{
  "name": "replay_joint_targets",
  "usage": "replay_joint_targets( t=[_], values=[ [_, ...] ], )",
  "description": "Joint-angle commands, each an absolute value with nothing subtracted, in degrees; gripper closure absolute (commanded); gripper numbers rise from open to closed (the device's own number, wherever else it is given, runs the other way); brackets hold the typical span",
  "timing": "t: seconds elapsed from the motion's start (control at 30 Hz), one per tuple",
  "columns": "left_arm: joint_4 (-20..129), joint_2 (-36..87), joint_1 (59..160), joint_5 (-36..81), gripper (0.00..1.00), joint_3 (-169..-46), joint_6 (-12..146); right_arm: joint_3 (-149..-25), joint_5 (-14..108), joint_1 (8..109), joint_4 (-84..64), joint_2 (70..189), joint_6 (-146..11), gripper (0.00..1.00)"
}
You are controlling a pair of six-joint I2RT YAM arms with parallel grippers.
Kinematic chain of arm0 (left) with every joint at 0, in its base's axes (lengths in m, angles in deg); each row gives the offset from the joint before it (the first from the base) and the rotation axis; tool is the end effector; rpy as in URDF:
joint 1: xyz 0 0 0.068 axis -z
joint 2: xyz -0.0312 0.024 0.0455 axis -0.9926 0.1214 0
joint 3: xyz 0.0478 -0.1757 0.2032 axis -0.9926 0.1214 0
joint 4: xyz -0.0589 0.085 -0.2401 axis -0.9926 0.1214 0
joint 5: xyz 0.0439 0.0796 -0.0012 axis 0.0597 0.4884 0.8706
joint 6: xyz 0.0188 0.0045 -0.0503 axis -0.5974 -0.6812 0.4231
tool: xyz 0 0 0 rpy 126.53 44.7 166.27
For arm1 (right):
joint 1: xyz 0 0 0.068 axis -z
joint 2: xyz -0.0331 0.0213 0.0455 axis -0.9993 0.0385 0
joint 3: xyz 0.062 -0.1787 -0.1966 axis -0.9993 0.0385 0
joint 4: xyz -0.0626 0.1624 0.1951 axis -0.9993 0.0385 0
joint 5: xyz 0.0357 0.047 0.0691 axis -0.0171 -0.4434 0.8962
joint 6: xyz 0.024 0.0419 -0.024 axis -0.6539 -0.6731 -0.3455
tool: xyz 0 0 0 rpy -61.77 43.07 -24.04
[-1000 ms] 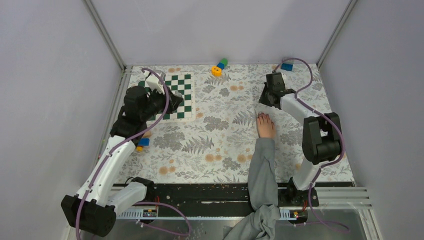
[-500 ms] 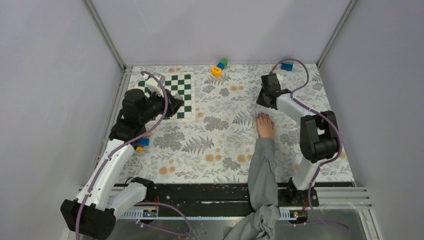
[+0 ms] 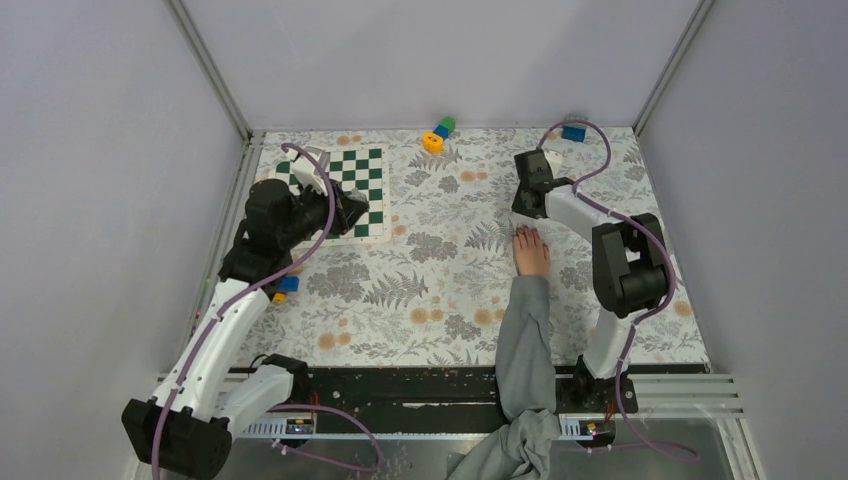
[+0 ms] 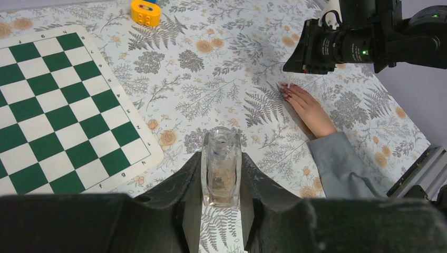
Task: Paint the nails
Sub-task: Paint the nail polish on the nail.
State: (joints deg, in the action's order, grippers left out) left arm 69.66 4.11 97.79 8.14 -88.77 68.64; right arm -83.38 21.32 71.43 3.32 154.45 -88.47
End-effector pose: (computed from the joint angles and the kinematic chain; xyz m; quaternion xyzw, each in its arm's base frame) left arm 0.2056 -0.0683 0.3561 0.1284 0.7739 -0.2964 0.5448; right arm 0.3894 0.1031 0.1987 0.1471 0.9126 0.0013 0.3814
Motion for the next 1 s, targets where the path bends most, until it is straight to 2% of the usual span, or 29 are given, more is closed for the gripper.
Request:
replay_joint_targets(
  t=[0.0, 0.97],
  values=[
    [66.1, 3.3, 97.4, 6.7, 1.00, -88.4, 69.5, -85.7, 18.0, 70.6, 3.3, 155.8, -88.8, 1.00],
    [67.6, 2.9, 97.4, 7.4, 1.00, -88.8, 69.3, -89.6, 15.3, 69.7, 7.7, 161.0, -89.6, 1.00]
  ],
)
